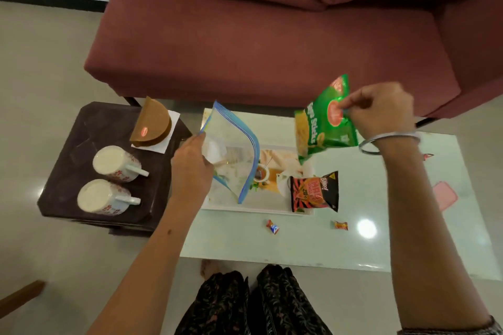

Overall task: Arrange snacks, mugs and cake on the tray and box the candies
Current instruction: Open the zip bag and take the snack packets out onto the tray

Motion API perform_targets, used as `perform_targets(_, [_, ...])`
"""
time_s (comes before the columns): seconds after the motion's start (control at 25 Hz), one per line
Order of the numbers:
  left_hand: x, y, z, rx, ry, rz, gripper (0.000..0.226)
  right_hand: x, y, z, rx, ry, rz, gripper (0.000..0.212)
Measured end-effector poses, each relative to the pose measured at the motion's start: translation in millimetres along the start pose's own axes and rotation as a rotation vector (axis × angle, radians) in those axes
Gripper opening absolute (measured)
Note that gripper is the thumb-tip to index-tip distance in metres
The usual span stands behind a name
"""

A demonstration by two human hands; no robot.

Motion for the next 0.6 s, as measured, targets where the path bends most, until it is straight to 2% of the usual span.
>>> perform_targets(0.16, [3.2,-2.3,-4.4,-0.022,-0.001,0.006,0.049,14.3,-99.0,61.2,-0.091,-0.101,-0.155,0.020])
perform_targets(0.28, [2.6,-10.6,-4.3,-0.027,-0.033,-0.023,0.050,25.0,-156.7,107.3,-0.048,-0.216,-0.208,0.021])
perform_targets(0.6, [4.4,-31.7,4.5,-0.051,-0.072,-0.040,0.047,36.1,-230.9,191.8,0.023,-0.507,-0.379,0.017])
Point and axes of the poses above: each hand's wrist, its own x-axis towards the middle knuckle, its own y-axis out of the back of the hand, z = x × y, the point moved 4 cm from there along x, towards the middle knuckle, and after that the axes turned 2 degrees about y, right-handed, at the moved point
